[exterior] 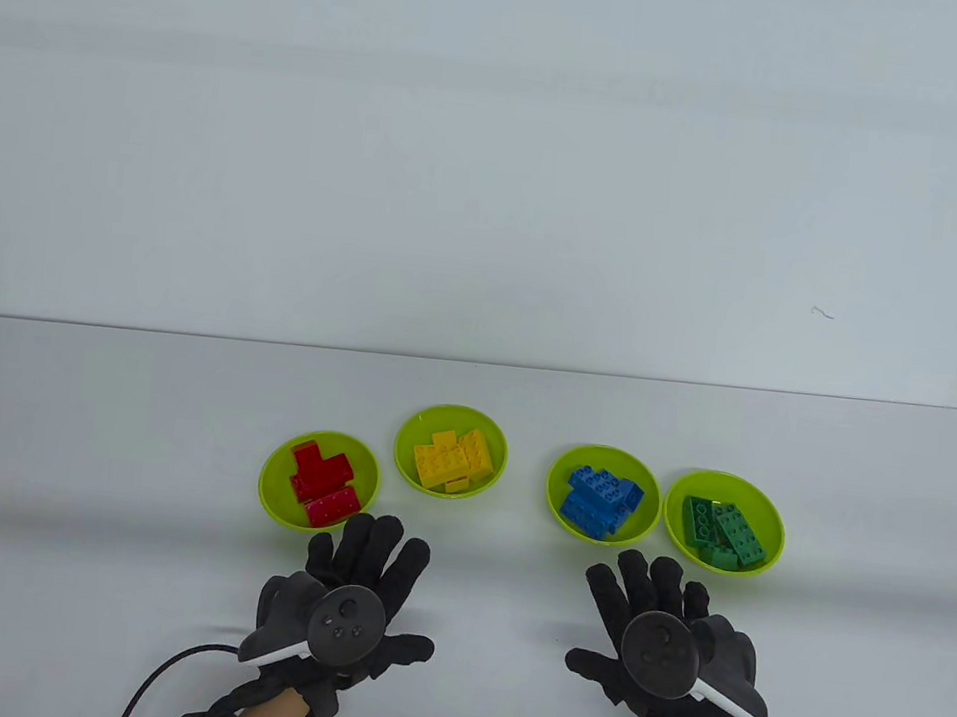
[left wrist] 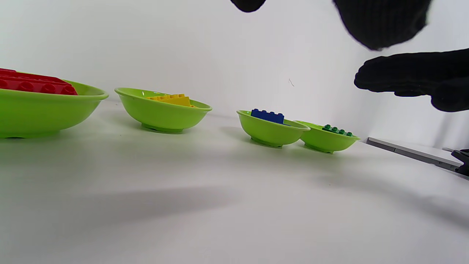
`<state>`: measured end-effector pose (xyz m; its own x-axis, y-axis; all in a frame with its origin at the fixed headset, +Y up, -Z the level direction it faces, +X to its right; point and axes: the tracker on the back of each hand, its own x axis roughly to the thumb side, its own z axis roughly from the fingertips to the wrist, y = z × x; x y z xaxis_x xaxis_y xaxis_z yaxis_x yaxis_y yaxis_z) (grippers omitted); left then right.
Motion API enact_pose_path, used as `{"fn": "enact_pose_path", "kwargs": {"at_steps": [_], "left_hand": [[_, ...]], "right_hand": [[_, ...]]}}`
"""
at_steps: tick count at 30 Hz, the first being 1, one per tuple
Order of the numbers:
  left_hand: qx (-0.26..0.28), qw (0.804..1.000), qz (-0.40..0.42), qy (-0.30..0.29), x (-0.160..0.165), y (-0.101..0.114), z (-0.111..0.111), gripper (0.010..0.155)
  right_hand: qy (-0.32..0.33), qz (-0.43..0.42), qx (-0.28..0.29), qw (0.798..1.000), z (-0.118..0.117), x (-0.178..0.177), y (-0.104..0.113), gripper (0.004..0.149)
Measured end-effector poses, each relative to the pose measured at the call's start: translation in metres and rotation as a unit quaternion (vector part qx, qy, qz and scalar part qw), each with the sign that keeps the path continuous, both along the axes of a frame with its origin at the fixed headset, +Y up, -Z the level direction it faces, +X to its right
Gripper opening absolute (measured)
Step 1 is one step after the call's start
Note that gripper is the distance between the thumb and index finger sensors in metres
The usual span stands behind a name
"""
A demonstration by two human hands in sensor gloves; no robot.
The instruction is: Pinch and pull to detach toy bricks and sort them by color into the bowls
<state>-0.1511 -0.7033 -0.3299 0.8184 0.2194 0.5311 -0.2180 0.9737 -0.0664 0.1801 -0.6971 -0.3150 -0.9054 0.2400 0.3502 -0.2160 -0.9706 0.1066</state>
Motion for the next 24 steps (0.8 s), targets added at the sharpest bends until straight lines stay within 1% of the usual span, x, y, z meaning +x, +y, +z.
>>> {"fn": "enact_pose_path", "kwargs": {"at_steps": [24], "left_hand": [[-0.009,1.000,-0.028,-0.007,0.0044,-0.0072,0.0030,0.095]], "right_hand": [[0.010,0.011,-0.005,1.000,0.0049,-0.0081,-0.0001,0.086]]}}
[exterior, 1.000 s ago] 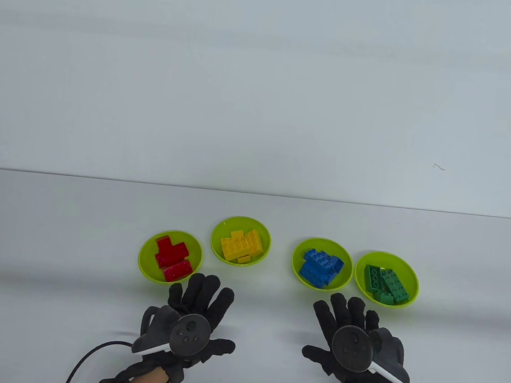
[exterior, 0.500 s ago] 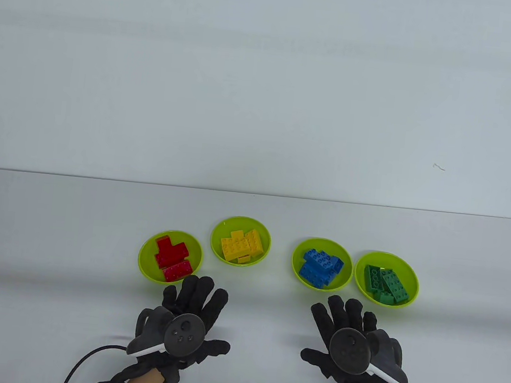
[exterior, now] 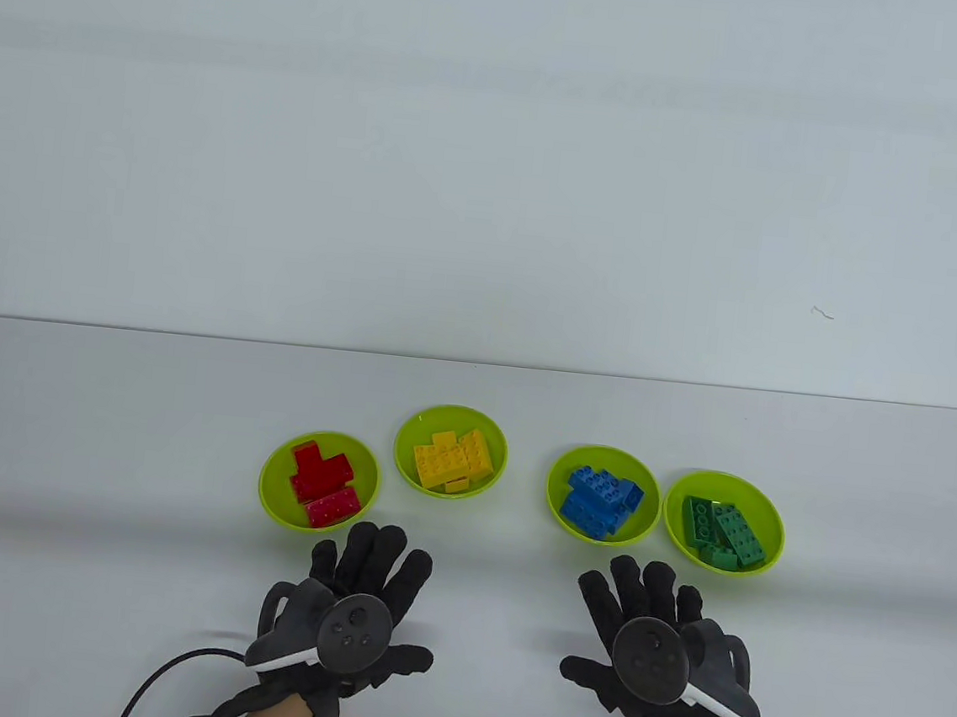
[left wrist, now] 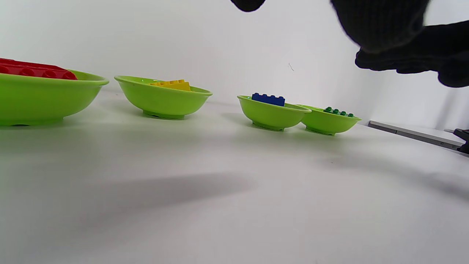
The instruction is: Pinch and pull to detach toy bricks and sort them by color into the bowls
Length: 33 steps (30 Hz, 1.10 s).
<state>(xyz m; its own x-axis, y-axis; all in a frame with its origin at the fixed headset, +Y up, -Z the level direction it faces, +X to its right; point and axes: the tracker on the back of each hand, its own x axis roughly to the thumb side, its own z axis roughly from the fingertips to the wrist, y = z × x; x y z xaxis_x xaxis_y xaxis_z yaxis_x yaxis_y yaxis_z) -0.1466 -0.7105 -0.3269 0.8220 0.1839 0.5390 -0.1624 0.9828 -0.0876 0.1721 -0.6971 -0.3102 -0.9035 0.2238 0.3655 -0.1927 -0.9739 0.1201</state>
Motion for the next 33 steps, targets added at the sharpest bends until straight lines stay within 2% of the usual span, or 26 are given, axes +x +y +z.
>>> {"fn": "enact_pose_path", "kwargs": {"at_steps": [9,33], "left_hand": [[-0.004,1.000,0.002,0.002,-0.0005,-0.0017,-0.0027,0.094],[-0.007,1.000,-0.003,-0.009,0.0031,-0.0023,0.0000,0.094]], "right_hand": [[0.007,0.006,-0.014,1.000,-0.0012,-0.0020,-0.0050,0.086],[0.014,0.001,-0.013,1.000,0.0021,-0.0051,-0.0020,0.085]]}}
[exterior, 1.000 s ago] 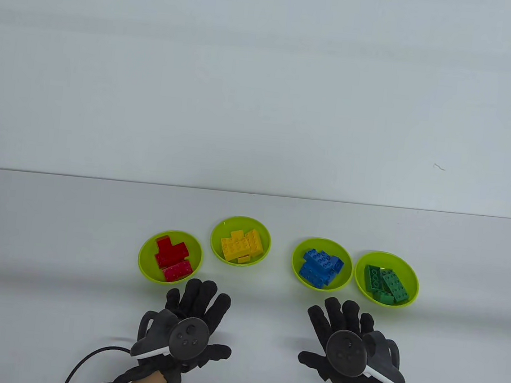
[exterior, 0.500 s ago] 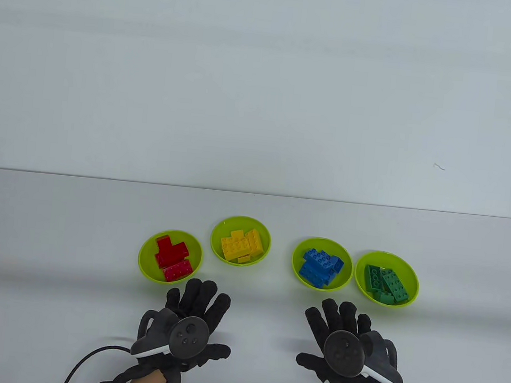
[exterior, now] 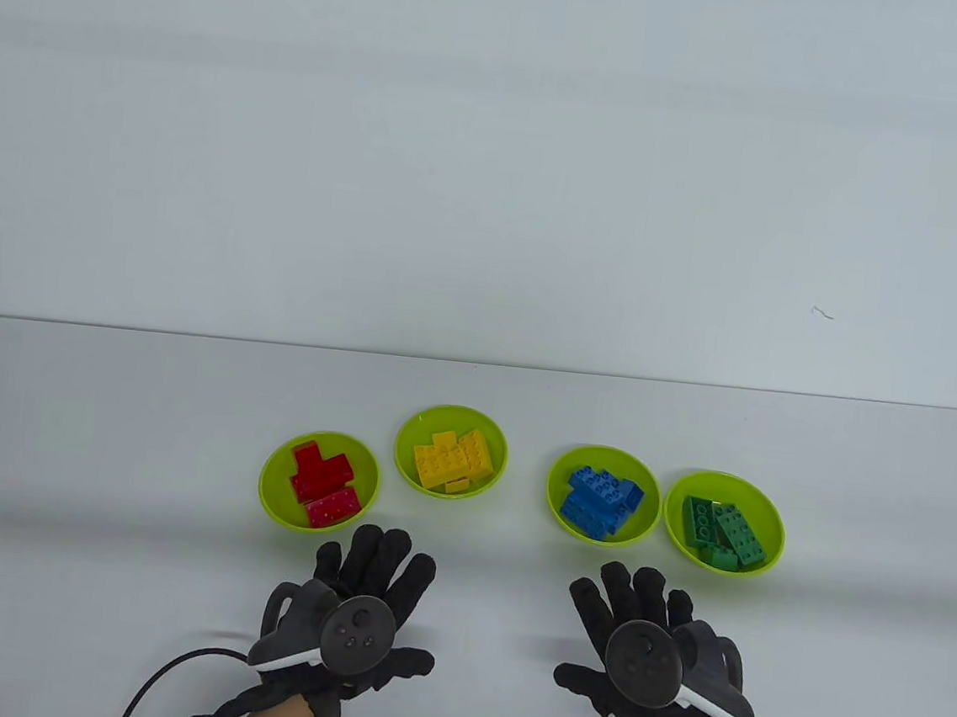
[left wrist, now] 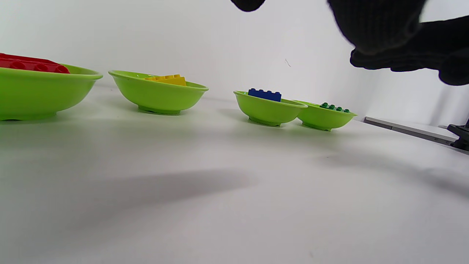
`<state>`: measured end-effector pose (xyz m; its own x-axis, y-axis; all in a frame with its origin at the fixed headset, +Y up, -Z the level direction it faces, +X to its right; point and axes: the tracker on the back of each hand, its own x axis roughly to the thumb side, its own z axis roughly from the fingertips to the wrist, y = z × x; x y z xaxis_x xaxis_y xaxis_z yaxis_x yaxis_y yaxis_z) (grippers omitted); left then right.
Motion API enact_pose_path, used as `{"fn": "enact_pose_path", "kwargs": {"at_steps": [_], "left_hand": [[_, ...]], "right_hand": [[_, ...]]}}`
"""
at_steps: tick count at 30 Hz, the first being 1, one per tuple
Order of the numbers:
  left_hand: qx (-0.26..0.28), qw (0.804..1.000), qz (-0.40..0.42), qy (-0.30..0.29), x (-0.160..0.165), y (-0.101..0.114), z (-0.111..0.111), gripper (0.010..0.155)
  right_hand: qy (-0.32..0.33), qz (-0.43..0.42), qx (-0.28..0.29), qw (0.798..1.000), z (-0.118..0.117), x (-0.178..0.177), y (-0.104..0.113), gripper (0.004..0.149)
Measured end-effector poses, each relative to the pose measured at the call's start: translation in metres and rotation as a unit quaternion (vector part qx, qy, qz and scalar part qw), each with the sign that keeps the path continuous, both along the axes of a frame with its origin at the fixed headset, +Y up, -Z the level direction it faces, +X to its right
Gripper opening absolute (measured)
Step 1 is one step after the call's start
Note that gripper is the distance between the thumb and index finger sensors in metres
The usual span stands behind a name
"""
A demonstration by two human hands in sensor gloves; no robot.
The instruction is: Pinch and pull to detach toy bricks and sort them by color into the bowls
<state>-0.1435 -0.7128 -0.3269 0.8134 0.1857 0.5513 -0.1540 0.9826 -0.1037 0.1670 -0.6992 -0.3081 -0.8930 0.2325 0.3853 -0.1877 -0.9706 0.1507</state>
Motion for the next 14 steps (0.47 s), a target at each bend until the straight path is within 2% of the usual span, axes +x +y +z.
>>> {"fn": "enact_pose_path", "kwargs": {"at_steps": [14], "left_hand": [[0.001,1.000,0.002,0.001,-0.0011,0.0012,-0.0011,0.094]], "right_hand": [[0.003,0.006,-0.003,1.000,0.0012,-0.0014,-0.0013,0.085]]}}
